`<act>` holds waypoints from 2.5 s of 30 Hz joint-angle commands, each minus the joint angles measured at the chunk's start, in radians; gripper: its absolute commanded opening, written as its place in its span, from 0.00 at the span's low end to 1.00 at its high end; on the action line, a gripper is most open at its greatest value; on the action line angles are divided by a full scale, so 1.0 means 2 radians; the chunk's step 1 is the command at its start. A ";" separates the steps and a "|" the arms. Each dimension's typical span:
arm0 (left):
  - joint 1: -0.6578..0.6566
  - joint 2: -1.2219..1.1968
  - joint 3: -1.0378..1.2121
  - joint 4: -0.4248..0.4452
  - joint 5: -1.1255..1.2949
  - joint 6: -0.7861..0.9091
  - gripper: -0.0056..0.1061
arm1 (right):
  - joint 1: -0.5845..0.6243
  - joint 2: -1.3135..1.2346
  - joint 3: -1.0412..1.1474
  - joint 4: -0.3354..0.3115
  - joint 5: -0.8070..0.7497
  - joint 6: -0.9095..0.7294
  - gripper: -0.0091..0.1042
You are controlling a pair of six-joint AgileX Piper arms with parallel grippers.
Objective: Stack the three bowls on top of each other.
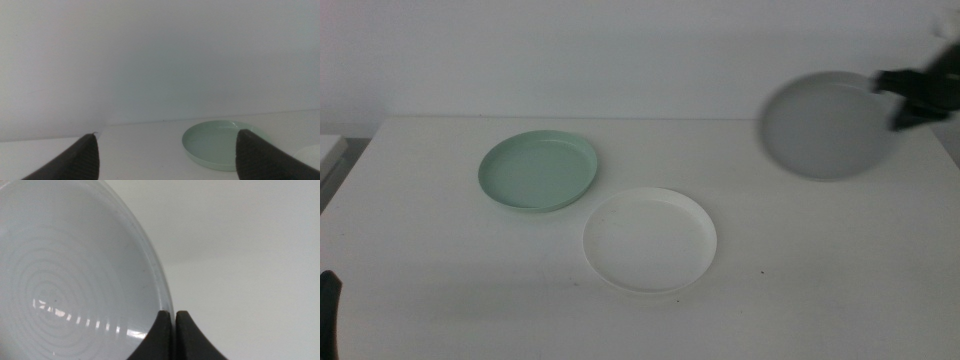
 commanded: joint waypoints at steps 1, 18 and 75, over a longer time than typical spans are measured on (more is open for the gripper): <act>0.000 -0.002 0.000 -0.004 -0.005 -0.002 0.89 | 0.047 -0.006 0.000 0.008 -0.002 0.001 0.07; 0.000 -0.002 0.000 -0.004 -0.005 -0.001 0.89 | 0.263 0.076 0.000 0.033 -0.059 0.041 0.07; 0.000 -0.002 0.000 -0.004 -0.005 -0.001 0.89 | 0.237 -0.587 0.251 0.081 -0.047 -0.136 0.86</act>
